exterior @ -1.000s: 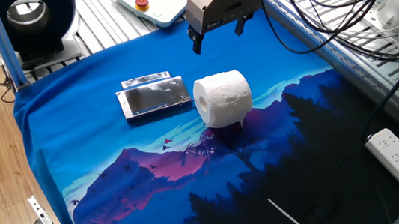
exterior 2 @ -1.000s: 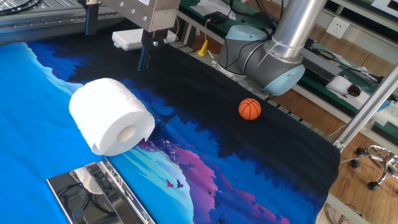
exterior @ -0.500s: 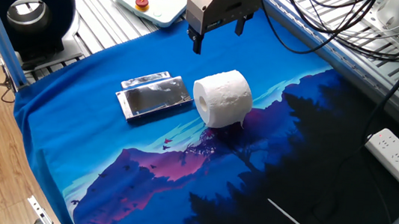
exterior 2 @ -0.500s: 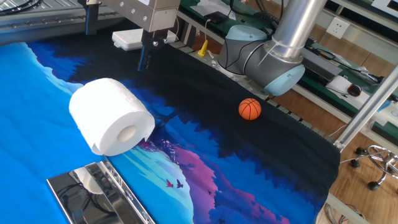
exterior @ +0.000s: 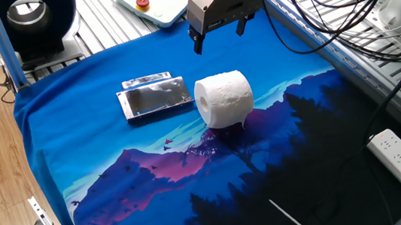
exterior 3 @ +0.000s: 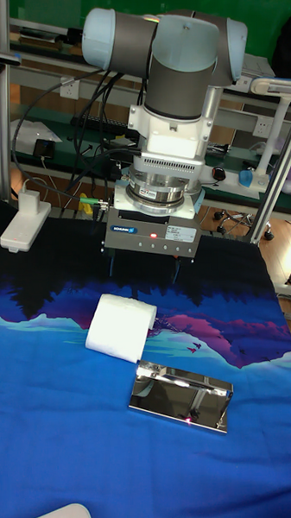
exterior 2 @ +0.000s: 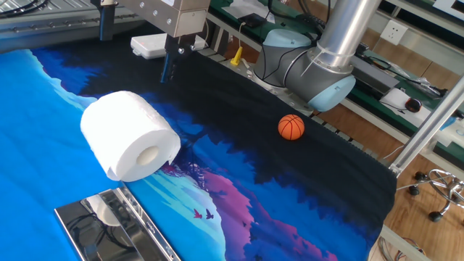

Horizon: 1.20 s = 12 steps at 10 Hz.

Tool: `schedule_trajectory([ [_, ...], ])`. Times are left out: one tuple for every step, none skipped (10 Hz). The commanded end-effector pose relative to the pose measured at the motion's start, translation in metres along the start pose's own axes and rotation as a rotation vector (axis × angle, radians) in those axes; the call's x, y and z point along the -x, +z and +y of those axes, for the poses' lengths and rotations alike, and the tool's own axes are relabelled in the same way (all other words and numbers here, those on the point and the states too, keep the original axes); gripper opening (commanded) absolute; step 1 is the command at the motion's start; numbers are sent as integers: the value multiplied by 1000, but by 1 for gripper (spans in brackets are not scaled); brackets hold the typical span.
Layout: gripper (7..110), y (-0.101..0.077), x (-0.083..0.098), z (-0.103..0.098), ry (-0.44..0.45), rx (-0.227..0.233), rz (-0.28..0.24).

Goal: Put the toilet paper on its holder

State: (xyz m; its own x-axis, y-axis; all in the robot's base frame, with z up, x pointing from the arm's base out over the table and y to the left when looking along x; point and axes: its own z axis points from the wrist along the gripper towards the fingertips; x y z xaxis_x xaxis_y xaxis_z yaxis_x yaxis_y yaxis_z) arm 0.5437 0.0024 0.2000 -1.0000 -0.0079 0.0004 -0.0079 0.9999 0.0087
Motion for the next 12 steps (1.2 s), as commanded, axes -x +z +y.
schedule_trajectory([
  [109,-1,-23,14,380,30,98],
  [7,-1,-22,15,381,27,97],
  [7,-1,-22,15,383,27,97],
  [7,-1,-22,15,384,27,97],
  [7,-1,-22,15,384,26,99],
  [7,0,-22,14,385,23,98],
  [7,0,-22,13,383,24,97],
  [7,1,-22,12,379,18,94],
  [7,2,-23,10,379,10,94],
  [7,2,-20,12,376,17,85],
  [7,1,-17,14,370,27,77],
  [7,0,-18,14,354,24,79],
])
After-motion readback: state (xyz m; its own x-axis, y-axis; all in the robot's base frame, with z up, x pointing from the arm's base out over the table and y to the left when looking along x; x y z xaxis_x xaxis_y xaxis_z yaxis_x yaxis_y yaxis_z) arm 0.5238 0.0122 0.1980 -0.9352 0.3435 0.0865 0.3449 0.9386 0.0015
